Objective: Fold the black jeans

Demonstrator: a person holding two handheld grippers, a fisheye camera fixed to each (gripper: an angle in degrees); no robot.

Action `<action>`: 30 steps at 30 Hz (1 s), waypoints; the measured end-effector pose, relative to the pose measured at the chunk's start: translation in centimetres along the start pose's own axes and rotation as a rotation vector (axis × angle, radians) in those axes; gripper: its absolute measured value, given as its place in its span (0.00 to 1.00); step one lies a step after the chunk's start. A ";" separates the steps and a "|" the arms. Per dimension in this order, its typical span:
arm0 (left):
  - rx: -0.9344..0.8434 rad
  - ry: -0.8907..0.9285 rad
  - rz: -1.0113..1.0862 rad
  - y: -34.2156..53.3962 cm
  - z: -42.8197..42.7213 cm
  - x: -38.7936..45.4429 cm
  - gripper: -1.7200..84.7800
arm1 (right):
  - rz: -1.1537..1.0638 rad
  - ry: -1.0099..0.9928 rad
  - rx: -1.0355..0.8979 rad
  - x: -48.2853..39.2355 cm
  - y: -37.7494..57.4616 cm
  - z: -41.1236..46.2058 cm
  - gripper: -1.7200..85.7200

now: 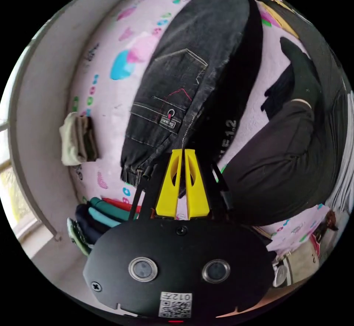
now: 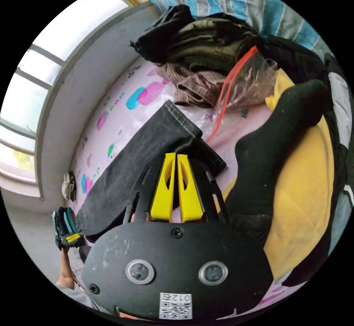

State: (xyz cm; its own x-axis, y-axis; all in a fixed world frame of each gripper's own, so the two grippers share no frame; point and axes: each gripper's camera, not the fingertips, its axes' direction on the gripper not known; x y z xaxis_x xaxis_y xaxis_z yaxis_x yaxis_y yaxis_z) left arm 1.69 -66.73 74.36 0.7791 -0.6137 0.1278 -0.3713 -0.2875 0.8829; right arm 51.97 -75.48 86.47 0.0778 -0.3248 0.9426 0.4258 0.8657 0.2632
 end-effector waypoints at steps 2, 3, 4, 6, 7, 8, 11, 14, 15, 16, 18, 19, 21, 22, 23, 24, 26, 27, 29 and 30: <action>-0.071 0.063 0.072 -1.5 2.0 0.6 0.02 | 0.058 0.043 -0.059 0.5 1.6 3.4 0.01; -0.125 0.055 0.111 -2.3 2.9 0.8 0.02 | 0.070 0.051 -0.064 0.5 2.0 4.0 0.01; -0.154 0.041 0.135 -2.8 3.4 0.7 0.02 | 0.088 0.063 -0.059 0.3 2.4 4.8 0.01; -0.174 0.039 0.138 -3.1 3.4 0.0 0.02 | 0.100 0.056 -0.051 -0.4 2.7 5.6 0.01; -0.179 0.043 0.131 -3.1 3.1 -0.8 0.02 | 0.101 0.049 -0.048 -1.0 2.7 5.7 0.01; -0.174 0.041 0.122 -2.9 2.7 -1.2 0.02 | 0.077 0.035 -0.030 -2.1 2.6 5.4 0.01; -0.083 0.013 0.050 -0.9 -0.6 -3.4 0.02 | -0.029 -0.001 0.024 -5.5 2.9 3.1 0.01; 0.003 0.010 0.008 1.5 -2.2 -4.8 0.02 | -0.147 0.149 -0.032 -8.0 3.9 3.6 0.01; -0.016 0.046 0.019 1.7 -1.3 -5.0 0.02 | -0.157 0.191 -0.072 -8.2 4.0 4.6 0.01; -0.038 0.083 0.033 1.4 -0.2 -5.2 0.02 | -0.148 0.239 -0.138 -8.1 4.3 6.7 0.01; -0.084 0.124 0.049 0.4 1.3 -5.6 0.02 | -0.088 0.263 -0.174 -8.1 4.7 9.2 0.01; -0.116 0.149 0.054 -0.3 2.1 -6.0 0.02 | -0.072 0.282 -0.175 -8.6 4.8 10.5 0.01; -0.166 0.175 0.065 -1.1 2.9 -6.6 0.02 | -0.077 0.332 -0.182 -9.8 5.1 12.2 0.01; -0.186 0.175 0.089 -1.4 3.2 -6.7 0.02 | -0.096 0.368 -0.196 -10.7 5.1 13.1 0.01; -0.189 0.169 0.102 -1.4 3.3 -6.8 0.02 | -0.106 0.386 -0.196 -11.4 5.2 13.7 0.01; -0.190 0.166 0.111 -1.4 3.2 -7.2 0.02 | -0.108 0.387 -0.190 -11.7 5.2 13.9 0.01; -0.181 0.181 0.094 -1.1 2.9 -8.2 0.02 | -0.095 0.387 -0.170 -12.5 5.6 14.7 0.01; -0.161 0.190 0.075 -0.7 2.5 -9.0 0.02 | -0.091 0.391 -0.168 -12.6 5.8 14.9 0.01; -0.115 0.197 0.028 0.2 1.6 -10.3 0.02 | -0.084 0.413 -0.161 -13.3 6.5 15.8 0.01; -0.071 0.193 -0.008 1.1 0.5 -11.3 0.02 | -0.080 0.412 -0.156 -13.5 6.7 15.9 0.01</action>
State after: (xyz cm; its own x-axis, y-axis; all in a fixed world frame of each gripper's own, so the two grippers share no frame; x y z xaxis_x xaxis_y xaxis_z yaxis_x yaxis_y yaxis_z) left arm -7.74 -60.50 73.62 0.8670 -0.4570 0.1985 -0.3330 -0.2350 0.9132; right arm 39.42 -59.26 78.79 0.3788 -0.5400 0.7516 0.5731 0.7745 0.2677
